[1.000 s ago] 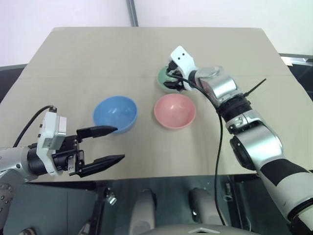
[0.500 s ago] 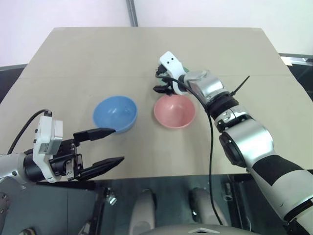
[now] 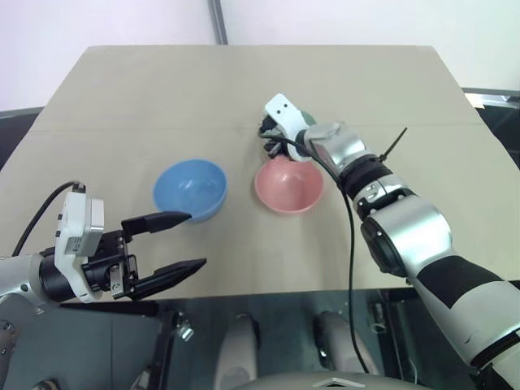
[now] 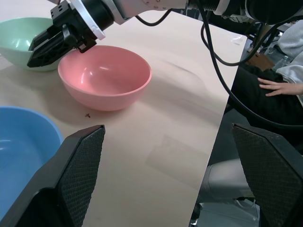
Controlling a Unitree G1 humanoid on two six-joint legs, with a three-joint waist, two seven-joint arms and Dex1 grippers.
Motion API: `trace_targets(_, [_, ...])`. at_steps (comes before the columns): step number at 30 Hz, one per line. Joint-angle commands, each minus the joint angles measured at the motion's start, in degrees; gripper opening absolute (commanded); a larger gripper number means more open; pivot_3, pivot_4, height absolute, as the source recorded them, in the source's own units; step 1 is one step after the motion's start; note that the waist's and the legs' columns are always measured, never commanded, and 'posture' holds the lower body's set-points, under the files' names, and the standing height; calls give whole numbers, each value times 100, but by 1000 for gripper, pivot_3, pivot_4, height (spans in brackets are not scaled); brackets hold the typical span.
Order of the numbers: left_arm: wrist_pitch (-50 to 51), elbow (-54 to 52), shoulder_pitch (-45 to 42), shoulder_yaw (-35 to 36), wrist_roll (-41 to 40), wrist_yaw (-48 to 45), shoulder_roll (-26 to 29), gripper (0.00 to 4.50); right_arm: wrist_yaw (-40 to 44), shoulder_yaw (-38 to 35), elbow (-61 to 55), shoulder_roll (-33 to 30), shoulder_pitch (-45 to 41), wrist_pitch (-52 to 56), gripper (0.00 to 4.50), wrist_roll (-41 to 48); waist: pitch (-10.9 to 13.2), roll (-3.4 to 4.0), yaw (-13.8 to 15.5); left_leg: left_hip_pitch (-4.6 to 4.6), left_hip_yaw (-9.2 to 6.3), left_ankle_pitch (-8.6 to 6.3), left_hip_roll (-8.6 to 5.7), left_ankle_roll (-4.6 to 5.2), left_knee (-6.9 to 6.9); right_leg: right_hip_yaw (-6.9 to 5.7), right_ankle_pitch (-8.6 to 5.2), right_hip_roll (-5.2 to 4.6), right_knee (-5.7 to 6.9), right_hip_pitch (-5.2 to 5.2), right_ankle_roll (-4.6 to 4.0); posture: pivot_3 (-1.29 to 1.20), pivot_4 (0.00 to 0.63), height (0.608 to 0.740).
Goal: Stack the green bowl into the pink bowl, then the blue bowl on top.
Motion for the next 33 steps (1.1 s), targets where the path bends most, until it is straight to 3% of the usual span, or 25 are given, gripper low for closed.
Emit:
trace_targets(1, [-75,-190,7,143,-106,30,-13,4500,-14,68,-80,-36,-161,-316,82,-173,1,1,-3,1,0,0,0,0,0,0,0,0,0,1,0,0,150,740])
trace_targets(4, [-84,-190,-2,122,-101,45,-29,4500,114,226,-276,-158,-191,-597,82,-372,1,2,-7,1,0,0,0,0,0,0,0,0,2,0,0,0,150,740])
trace_targets(8, [-110,-171,-78,20,-88,102,-65,4500,1035,207,-1542,-551,-55,-292,82,-158,7,7,12,-9,-1,0,0,0,0,-1,0,-1,-3,-3,0,0,150,740])
trace_targets(12, [-186,-72,-123,-82,7,96,-120,4500,2419,540,-4749,-1431,1127,1166,82,316,3,3,79,-9,-6,0,0,0,-8,-7,0,-2,-12,-1,0,0,150,740])
trace_targets(15, [-278,39,-238,-174,88,186,-215,4500,2962,690,-7109,-2218,2141,2420,82,854,4,4,157,-9,-7,0,0,0,-9,-13,-2,-4,-21,5,-1,0,150,740])
trace_targets(21, [-342,304,-537,-348,208,317,-231,4500,2618,851,-8897,-2645,3157,3566,82,1298,7,9,116,16,-5,0,1,0,-1,-1,-3,5,6,8,-1,0,150,740])
trace_targets(25, [-315,374,-692,-397,180,330,-159,4500,2269,1018,-8890,-2642,3181,3545,1329,1234,4,5,84,38,0,1,1,-1,8,7,-4,5,6,29,0,0,150,740])
trace_targets(28, [-271,395,-722,-335,169,325,-104,4500,1983,1005,-8907,-2570,3152,3464,2635,1247,4,4,83,35,3,1,1,-1,11,10,-4,4,3,30,0,0,150,740])
trace_targets(29, [-233,385,-716,-296,157,384,-90,4500,1913,937,-8923,-2538,3134,3485,2886,1299,4,4,83,33,3,1,1,-1,10,10,-4,4,3,29,0,0,150,740])
trace_targets(33, [-132,79,-561,-238,927,1145,78,4500,2182,264,-9580,-2718,3461,2922,2886,1937,4,5,91,23,2,0,1,-1,0,9,-4,3,-3,20,0,0,150,740])
